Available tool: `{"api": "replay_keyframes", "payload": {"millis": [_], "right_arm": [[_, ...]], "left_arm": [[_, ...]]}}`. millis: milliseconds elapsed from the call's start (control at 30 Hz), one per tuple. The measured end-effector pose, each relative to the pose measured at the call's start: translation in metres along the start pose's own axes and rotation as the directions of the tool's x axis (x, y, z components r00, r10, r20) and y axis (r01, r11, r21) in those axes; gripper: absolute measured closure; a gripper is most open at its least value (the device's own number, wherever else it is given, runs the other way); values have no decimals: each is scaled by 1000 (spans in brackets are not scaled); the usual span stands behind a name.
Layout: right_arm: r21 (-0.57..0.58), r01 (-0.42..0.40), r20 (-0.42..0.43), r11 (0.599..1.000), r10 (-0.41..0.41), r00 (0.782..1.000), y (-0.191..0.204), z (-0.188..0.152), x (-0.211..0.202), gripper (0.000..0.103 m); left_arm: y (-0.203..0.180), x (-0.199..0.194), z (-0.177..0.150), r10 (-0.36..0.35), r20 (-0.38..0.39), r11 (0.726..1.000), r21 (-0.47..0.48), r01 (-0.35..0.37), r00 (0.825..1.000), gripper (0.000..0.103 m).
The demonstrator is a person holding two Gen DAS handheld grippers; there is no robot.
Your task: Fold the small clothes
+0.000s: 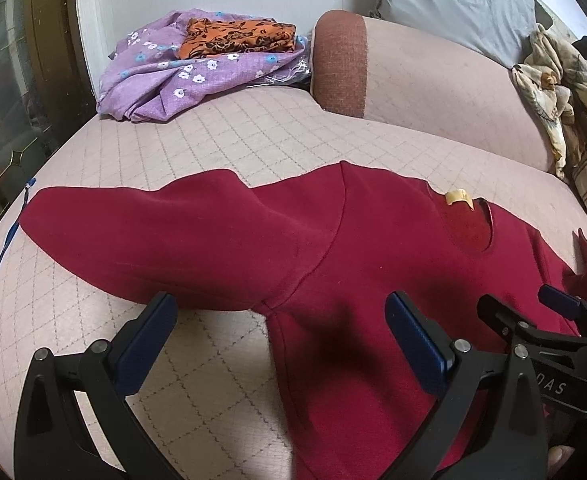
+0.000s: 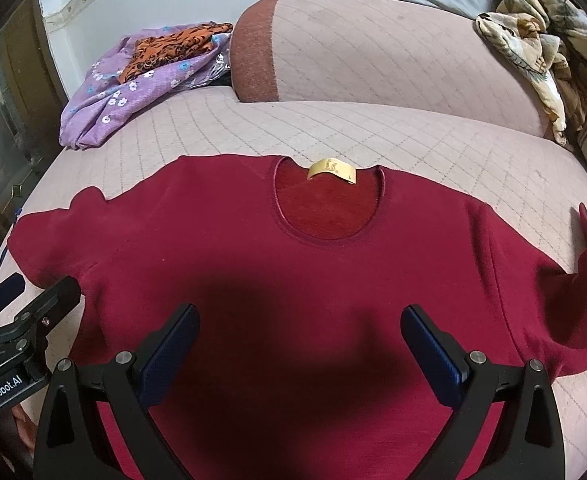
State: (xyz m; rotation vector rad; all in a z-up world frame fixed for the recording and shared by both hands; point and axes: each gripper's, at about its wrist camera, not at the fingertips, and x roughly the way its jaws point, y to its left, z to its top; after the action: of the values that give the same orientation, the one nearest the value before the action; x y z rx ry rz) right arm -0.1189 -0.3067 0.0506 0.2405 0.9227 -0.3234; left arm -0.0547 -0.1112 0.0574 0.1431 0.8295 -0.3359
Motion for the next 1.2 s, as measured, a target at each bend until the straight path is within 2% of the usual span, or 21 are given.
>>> {"api": "replay_keyframes", "payload": {"millis": [700, 800, 900, 1067, 1133, 1200], "right_arm": [[-7, -8, -24, 1000, 8, 1000, 2, -4, 14, 2], [-12, -10, -27, 1000, 10, 1000, 3, -4, 16, 2], [-23, -27, -34, 999, 26, 999, 6, -3, 17, 2], [-52, -51, -28, 997, 50, 998, 10, 1, 13, 2], [-51, -66, -27, 997, 64, 998, 10, 2, 12, 2], [-53, -73, -28, 996, 72, 997, 11, 4, 12, 2]], "left_arm": [[10, 3, 2, 20, -7, 1000, -23, -20, 1000, 0], [23, 1, 7, 30, -4, 998, -50, -31, 1000, 0], [54, 0, 16, 67, -4, 991, -116, -67, 998, 0], [136, 6, 31, 174, -28, 935, -309, -174, 984, 0], [175, 19, 37, 219, -73, 893, -386, -230, 973, 0], [199, 28, 37, 253, -92, 863, -428, -268, 963, 1]]}}
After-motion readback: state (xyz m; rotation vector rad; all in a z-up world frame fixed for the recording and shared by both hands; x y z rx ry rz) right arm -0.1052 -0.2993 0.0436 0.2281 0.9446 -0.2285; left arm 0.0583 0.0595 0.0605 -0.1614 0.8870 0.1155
